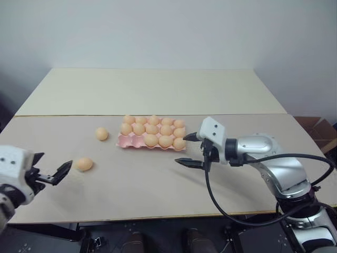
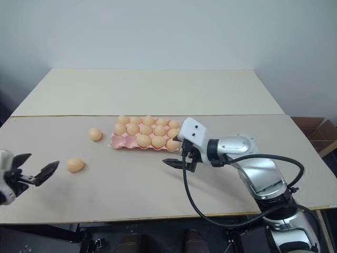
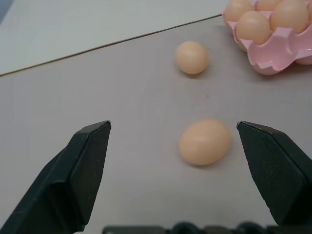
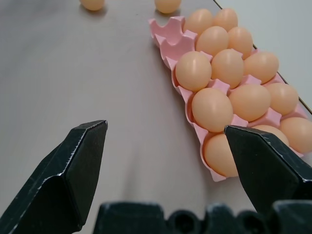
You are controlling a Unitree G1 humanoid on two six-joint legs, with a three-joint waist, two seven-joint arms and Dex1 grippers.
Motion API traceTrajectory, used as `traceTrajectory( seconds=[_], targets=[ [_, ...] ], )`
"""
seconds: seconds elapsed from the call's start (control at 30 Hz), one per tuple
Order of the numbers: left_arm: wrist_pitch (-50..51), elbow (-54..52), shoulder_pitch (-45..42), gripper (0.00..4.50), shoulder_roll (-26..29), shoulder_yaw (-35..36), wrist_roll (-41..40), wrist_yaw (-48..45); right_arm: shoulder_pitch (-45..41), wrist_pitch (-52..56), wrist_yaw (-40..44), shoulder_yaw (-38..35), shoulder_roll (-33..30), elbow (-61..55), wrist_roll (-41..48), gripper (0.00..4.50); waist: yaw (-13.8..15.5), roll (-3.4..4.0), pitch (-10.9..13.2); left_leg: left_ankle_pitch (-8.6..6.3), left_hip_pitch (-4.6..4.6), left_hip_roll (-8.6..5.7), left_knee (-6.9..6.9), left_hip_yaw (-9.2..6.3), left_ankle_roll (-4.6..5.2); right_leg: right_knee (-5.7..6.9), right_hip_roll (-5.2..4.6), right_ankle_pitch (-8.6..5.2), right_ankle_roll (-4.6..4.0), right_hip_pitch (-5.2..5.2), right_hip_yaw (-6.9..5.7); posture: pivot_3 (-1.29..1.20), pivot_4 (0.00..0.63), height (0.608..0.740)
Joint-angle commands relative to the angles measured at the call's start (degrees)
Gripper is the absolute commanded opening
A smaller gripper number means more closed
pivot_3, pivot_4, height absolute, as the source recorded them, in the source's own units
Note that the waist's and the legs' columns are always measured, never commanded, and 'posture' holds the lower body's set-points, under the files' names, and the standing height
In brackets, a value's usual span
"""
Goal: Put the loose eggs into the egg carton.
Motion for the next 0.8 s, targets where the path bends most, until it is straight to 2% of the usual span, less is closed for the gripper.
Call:
traceTrajectory(
  seconds=[0.03,0.17,0.63,0.73,0.8],
  targets=[
    [-4.2,3.4,-2.26,4.5,0.36,-5.01,2.37,-0.84,0.43,1.55,-1.67,-2.48,-1.14,-3.39,1.32,4.46,0.02,0.0,0.0,0.0,0.01,-0.01,0.0,0.01,0.0,0.01,-0.01,0.0,0.0,0.01,0.0,0.0,0.15,0.74],
    [-6.29,7.95,-5.09,4.5,0.92,-10.03,4.4,-1.38,0.96,2.73,-3.51,-2.8,-1.05,-4.61,2.01,4.46,0.02,0.0,0.0,0.0,0.06,0.01,0.0,0.01,0.0,0.1,0.02,0.0,-0.01,0.0,-0.01,0.0,0.15,0.74],
    [-11.09,18.63,-11.47,4.5,-1.41,-20.18,9.84,-1.2,3.22,5.02,-8.3,-3.82,-1.92,-8.08,3.91,4.46,0.08,0.0,0.0,0.01,0.03,-0.01,0.01,0.01,0.02,0.08,-0.01,0.02,0.02,0.02,0.0,0.0,0.15,0.74],
    [-11.27,19.23,-12.05,3.94,-1.72,-20.65,9.79,-1.34,3.69,4.96,-8.66,-3.63,-2.61,-8.63,3.8,4.5,0.08,0.0,0.0,0.01,0.03,0.0,0.01,0.01,0.02,0.08,-0.01,0.02,0.02,0.01,0.0,0.0,0.15,0.74],
    [-11.46,19.93,-12.65,3.32,-1.84,-21.31,10.42,-0.98,3.81,5.04,-9.18,-3.62,-2.65,-8.8,3.94,4.5,0.09,0.0,0.0,0.01,0.02,0.0,0.01,0.01,0.02,0.08,-0.01,0.02,0.03,0.01,0.0,0.0,0.15,0.74]
  ],
)
